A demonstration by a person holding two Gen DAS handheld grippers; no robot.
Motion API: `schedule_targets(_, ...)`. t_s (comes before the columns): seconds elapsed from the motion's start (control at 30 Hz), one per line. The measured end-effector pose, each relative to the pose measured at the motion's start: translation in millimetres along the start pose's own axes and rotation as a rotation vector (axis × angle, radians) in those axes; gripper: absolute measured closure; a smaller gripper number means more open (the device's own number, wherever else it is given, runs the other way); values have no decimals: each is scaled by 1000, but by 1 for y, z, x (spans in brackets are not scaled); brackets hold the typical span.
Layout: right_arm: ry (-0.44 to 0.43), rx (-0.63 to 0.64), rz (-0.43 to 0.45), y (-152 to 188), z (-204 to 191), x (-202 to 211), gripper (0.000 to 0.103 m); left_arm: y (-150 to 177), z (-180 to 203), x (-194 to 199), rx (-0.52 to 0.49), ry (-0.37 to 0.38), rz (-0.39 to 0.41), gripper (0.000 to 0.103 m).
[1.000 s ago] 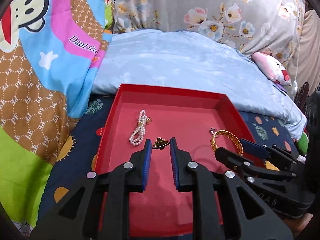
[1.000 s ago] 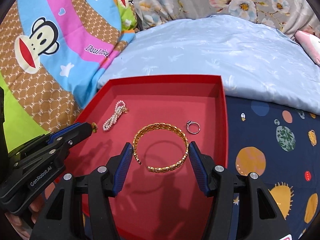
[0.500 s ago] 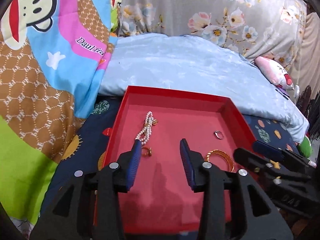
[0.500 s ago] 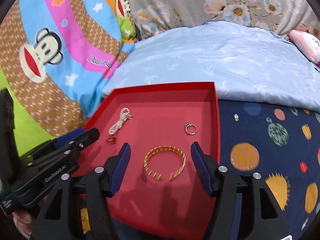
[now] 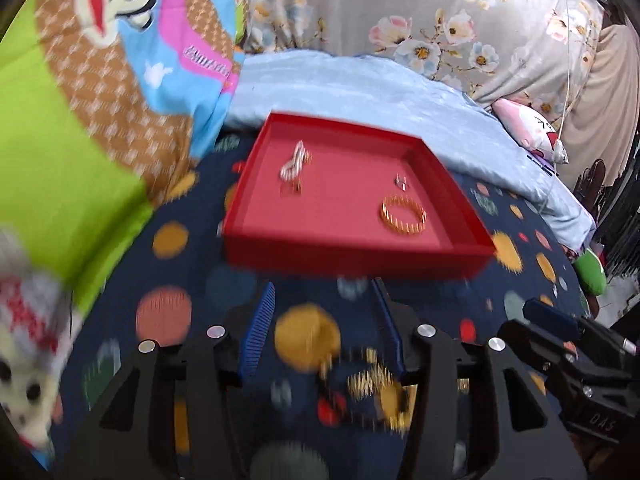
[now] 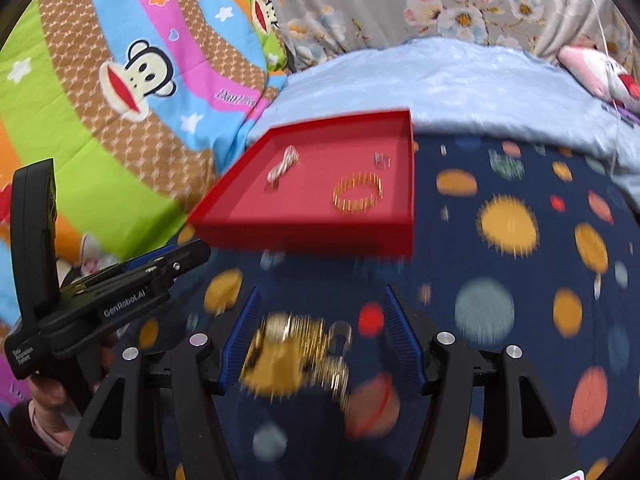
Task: Organize jewelry
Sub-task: 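Withdraw both open tools from the tray back to the jewelry pile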
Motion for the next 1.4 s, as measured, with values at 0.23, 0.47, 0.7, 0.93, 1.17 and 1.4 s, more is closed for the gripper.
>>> schedule_targets(0.23,35,-1,-60,46,8,27,41,43,2,28,7,-23,-60,56)
schedule_targets(0.47,37,11,-64,50,10,24,46,65,10,34,13,-22,-91,56)
schedule_targets(0.7,22,29,-87,44,6,0,66,64,9,35,36,-15,-79,43)
schedule_targets(0.93,31,46,-117,46,3,-19,78,62,5,32,48,-12,-80,43)
schedule_targets(1.17,36,52,-125,50,5,-14,100,61,2,32,49,-23,-80,43)
schedule_targets(1.4,49,31,-61,42,11,16,100,55,13,37,31,10,-67,38)
Point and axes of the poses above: each gripper's, at about its wrist camera, not at the fingertips, and x roughly against the way its jaws point, z to its right, y to its underside, the point moved 4 cm from there along -x, roughly the way its jaws point, and after that the axes turned 15 degrees about z, right-handed, at the moved point
